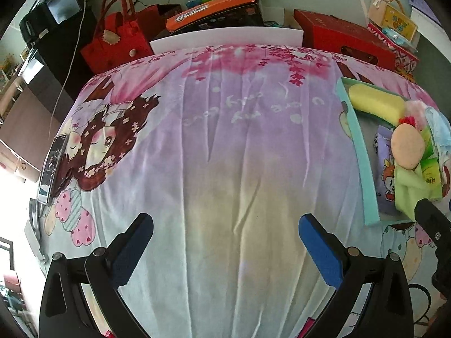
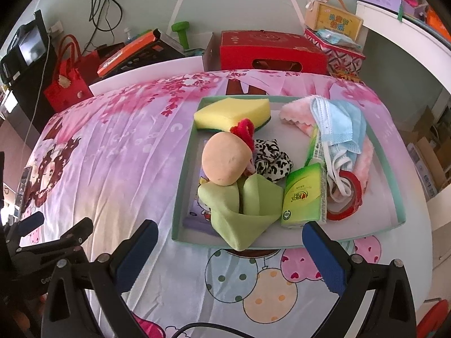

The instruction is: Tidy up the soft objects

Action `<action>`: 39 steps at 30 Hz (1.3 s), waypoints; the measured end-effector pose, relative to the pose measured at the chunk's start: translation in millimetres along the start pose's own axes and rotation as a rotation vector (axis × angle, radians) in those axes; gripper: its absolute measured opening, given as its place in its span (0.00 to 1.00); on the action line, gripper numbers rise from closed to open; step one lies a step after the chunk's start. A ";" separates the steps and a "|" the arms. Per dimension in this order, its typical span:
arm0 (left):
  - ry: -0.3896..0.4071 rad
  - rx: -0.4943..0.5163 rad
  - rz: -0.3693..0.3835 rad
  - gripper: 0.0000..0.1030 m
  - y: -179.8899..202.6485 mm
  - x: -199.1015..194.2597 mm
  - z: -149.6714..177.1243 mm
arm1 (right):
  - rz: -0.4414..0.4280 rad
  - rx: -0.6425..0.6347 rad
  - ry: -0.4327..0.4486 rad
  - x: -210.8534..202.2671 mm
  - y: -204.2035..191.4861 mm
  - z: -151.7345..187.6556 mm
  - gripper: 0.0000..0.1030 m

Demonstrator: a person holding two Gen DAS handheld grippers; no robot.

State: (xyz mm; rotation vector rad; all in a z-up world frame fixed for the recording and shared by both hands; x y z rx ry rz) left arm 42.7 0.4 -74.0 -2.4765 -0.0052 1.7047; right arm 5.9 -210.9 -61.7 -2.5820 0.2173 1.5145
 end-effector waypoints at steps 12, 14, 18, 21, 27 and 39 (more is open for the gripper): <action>-0.007 -0.017 0.008 1.00 -4.9 4.8 -3.5 | 0.012 -0.004 -0.008 4.1 -0.5 1.6 1.00; -0.010 -0.012 0.010 1.00 -3.9 5.8 -3.8 | 0.012 -0.007 -0.011 5.3 -1.6 2.2 1.00; -0.011 -0.010 0.015 1.00 -3.3 6.5 -5.7 | 0.011 -0.009 -0.016 7.7 -2.5 2.9 1.00; -0.009 -0.008 0.009 1.00 -3.4 6.5 -6.5 | 0.010 -0.006 -0.021 9.5 -1.9 3.8 1.00; -0.013 -0.002 0.007 1.00 -2.5 7.8 -6.4 | 0.011 0.000 -0.023 9.6 -0.2 4.3 1.00; -0.016 -0.003 0.003 1.00 -2.6 8.5 -6.0 | 0.012 0.000 -0.023 10.0 -0.1 4.7 1.00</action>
Point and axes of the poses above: each gripper's, at about its wrist camera, not at the fingertips, and x roughly the way its jaws point, y to its right, z to its underside, the point moved 9 cm from there along x, roughly the way its jaws point, and after that the axes turned 5 degrees about -y, right-handed, at the moved point
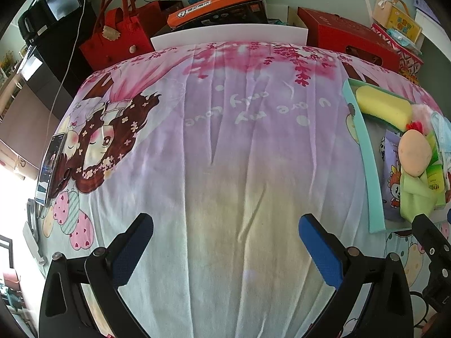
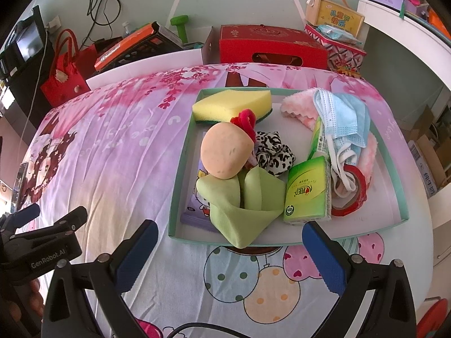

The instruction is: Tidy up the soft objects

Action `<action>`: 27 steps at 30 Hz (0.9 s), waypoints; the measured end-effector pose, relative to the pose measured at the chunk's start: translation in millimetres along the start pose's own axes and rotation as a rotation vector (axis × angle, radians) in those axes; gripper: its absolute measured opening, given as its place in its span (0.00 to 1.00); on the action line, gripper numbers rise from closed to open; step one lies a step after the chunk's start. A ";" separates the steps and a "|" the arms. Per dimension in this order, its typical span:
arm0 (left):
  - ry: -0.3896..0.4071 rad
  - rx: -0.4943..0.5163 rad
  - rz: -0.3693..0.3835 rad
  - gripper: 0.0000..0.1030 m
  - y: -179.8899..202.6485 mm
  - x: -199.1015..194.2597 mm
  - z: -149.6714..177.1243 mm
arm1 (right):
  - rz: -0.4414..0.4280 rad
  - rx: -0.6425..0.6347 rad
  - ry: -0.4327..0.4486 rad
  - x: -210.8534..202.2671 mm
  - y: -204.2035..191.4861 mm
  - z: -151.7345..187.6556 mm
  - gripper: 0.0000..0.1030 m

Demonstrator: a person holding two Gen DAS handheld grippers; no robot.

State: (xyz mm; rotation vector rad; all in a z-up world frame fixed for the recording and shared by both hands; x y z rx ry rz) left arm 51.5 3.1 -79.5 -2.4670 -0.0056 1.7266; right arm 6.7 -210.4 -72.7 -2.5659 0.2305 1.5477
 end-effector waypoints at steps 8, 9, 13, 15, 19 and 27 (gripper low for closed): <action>-0.001 0.001 0.001 1.00 -0.3 0.1 0.1 | 0.001 -0.001 -0.002 0.6 0.9 0.3 1.00; -0.002 0.001 0.002 1.00 -0.3 0.4 0.1 | 0.001 -0.001 -0.002 0.6 0.8 0.3 1.00; -0.006 0.003 0.006 1.00 -0.1 1.4 1.4 | 0.001 -0.001 -0.002 0.7 0.6 0.0 1.00; -0.006 0.004 0.006 1.00 -0.2 1.2 1.3 | 0.001 -0.001 -0.003 0.7 0.6 -0.1 1.00; -0.007 0.004 0.004 1.00 -0.5 1.2 1.5 | 0.001 -0.001 -0.002 0.9 1.1 0.1 1.00; -0.010 0.003 0.004 1.00 -0.3 1.3 1.6 | 0.005 0.000 -0.008 3.2 3.5 2.1 1.00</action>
Point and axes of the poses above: each gripper's, at about its wrist camera, not at the fingertips, and x roughly the way its jaws point, y to its right, z to its underside, the point moved 9 cm from there along x, roughly the way its jaws point, and after that the axes turned 5 degrees about -y, right-handed, at the moved point
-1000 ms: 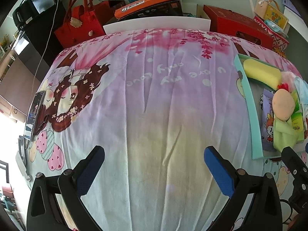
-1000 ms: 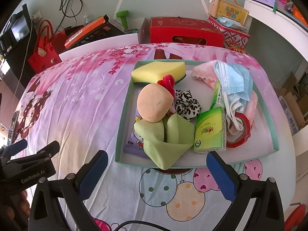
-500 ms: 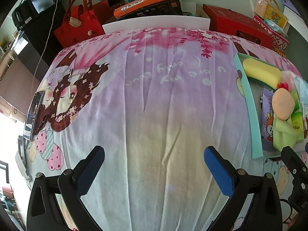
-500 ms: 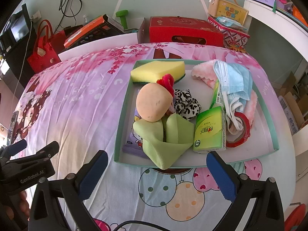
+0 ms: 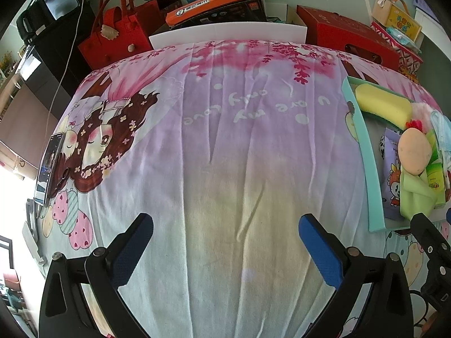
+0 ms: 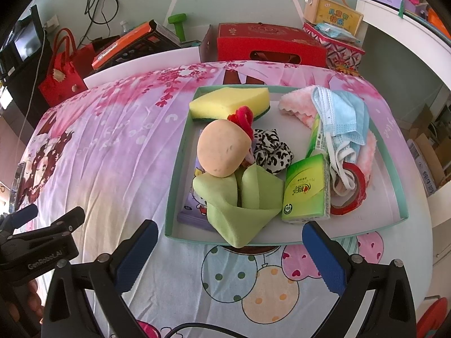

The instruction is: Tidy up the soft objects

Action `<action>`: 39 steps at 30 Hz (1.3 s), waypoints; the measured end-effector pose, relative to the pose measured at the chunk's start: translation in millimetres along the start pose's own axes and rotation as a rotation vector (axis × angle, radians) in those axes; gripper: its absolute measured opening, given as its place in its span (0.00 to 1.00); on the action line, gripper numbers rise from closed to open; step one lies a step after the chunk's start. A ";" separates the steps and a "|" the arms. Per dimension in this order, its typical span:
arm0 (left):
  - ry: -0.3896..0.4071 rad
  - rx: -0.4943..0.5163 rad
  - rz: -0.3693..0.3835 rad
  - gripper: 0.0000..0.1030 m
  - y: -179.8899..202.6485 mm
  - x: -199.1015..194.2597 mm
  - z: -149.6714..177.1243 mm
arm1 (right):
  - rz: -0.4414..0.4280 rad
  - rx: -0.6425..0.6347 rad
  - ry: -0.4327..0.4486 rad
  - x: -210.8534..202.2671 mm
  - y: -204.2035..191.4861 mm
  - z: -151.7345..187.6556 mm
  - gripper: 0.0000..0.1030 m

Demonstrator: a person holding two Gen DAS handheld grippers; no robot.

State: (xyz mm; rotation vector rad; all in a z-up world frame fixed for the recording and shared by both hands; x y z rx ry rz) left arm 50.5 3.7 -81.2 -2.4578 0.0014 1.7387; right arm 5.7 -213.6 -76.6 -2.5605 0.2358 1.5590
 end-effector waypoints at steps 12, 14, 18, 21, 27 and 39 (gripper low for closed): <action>0.001 0.000 0.000 1.00 -0.4 0.1 -0.6 | 0.002 0.000 -0.003 0.6 -1.0 -0.5 1.00; 0.000 0.000 0.000 1.00 -0.5 0.3 -0.7 | 0.004 -0.001 -0.005 2.0 -1.9 0.2 1.00; 0.000 0.001 0.000 1.00 -0.6 0.3 -0.8 | 0.006 -0.001 -0.007 2.7 -2.4 0.9 1.00; 0.000 0.001 0.000 1.00 -0.9 0.5 -0.9 | 0.006 -0.001 -0.007 2.7 -2.3 0.8 1.00; 0.001 0.001 0.001 1.00 -1.1 0.5 -0.9 | 0.006 0.000 -0.007 2.5 -1.8 0.9 1.00; -0.001 0.003 0.000 1.00 -1.2 0.3 -0.7 | 0.012 0.009 -0.003 0.7 -0.6 0.5 1.00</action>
Point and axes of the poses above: each gripper's, at about its wrist camera, not at the fingertips, and x roughly the way its jaws point, y to its right, z to its underside, the point moved 9 cm from there along x, roughly the way its jaws point, and after that the axes turned 5 degrees about -y, right-handed, at the moved point
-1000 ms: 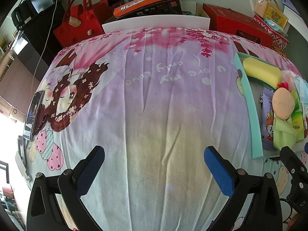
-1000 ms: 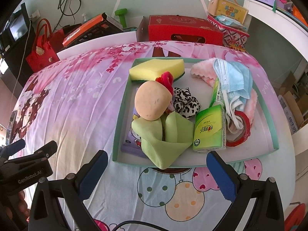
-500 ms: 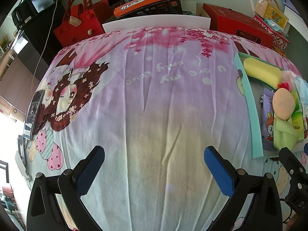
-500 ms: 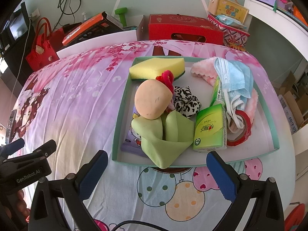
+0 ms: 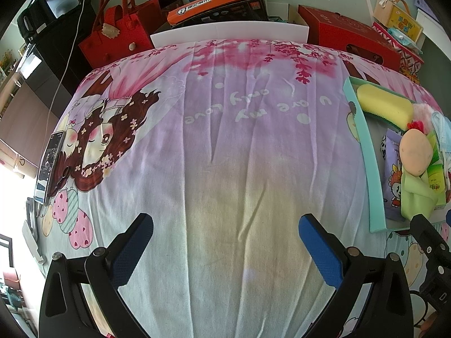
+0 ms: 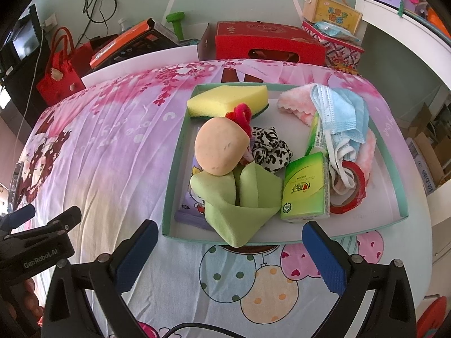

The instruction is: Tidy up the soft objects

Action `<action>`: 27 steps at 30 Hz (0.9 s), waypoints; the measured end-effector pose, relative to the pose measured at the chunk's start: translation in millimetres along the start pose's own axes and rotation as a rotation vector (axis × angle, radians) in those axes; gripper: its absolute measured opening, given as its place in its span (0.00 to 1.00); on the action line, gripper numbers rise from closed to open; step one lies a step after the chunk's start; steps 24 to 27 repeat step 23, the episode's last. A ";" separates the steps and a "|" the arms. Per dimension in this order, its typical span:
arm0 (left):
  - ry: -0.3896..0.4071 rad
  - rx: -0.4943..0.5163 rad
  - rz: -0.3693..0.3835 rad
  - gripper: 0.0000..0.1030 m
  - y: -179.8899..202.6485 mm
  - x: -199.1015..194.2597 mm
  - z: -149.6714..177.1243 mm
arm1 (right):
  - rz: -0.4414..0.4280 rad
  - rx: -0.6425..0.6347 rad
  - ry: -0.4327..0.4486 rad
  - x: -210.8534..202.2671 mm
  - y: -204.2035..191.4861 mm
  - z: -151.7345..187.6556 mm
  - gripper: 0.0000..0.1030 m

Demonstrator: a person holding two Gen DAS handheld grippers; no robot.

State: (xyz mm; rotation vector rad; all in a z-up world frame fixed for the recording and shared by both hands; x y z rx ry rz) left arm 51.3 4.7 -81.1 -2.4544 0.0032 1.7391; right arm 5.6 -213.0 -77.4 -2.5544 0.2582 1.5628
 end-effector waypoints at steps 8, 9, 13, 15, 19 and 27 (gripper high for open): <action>-0.006 0.004 0.005 1.00 1.4 1.7 1.9 | 0.008 0.017 0.013 -2.8 2.3 -2.5 1.00; -0.009 0.005 0.006 1.00 1.9 2.5 2.5 | 0.009 0.022 0.018 -4.1 3.5 -3.1 1.00; -0.018 0.015 0.012 1.00 4.7 4.1 4.7 | 0.014 0.038 0.029 -6.1 6.8 -5.1 1.00; -0.013 0.018 0.010 1.00 5.1 2.9 4.3 | 0.016 0.044 0.032 -6.8 8.2 -5.6 1.00; 0.000 0.015 0.014 1.00 4.8 0.0 2.8 | 0.017 0.049 0.034 -7.2 9.0 -6.4 1.00; 0.000 0.013 0.031 1.00 6.0 -0.6 2.3 | 0.018 0.047 0.032 -6.7 8.7 -6.2 1.00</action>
Point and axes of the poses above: each gripper's, at about its wrist camera, not at the fingertips, and x roughly the way its jaws point, y to its right, z to its underside, the point moved 9 cm from there along x, roughly the way its jaws point, and after that the axes turned 5 degrees about -y, right-handed, at the moved point
